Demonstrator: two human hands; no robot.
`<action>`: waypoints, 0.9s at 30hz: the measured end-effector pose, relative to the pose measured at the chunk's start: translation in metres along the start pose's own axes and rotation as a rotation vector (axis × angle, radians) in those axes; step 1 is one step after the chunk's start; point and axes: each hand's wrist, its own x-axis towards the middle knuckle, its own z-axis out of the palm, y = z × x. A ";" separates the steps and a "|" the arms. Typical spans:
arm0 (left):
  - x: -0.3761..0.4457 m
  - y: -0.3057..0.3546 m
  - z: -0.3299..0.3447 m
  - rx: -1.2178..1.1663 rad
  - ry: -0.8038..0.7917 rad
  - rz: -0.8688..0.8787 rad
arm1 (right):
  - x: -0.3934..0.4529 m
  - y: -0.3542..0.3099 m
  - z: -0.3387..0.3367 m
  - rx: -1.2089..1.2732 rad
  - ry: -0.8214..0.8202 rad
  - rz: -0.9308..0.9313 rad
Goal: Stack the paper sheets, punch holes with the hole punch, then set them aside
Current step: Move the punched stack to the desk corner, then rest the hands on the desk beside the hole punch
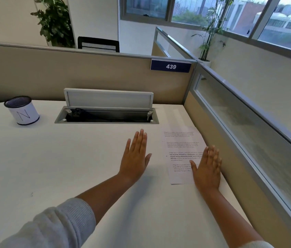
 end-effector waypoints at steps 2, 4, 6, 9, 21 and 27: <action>-0.005 -0.017 -0.013 0.047 0.035 -0.002 | -0.003 -0.016 -0.005 -0.007 0.012 -0.016; -0.012 -0.035 -0.024 0.086 0.054 -0.007 | -0.006 -0.035 -0.010 -0.001 0.034 -0.059; -0.020 -0.053 -0.037 0.115 0.049 -0.021 | -0.011 -0.054 -0.013 0.010 0.050 -0.106; -0.032 -0.083 -0.057 0.139 0.037 -0.064 | -0.018 -0.088 -0.016 0.050 0.070 -0.156; -0.082 -0.203 -0.118 0.222 0.088 -0.200 | -0.063 -0.231 -0.023 0.091 0.085 -0.337; -0.113 -0.265 -0.131 0.205 0.079 -0.294 | -0.091 -0.298 -0.016 0.122 0.059 -0.511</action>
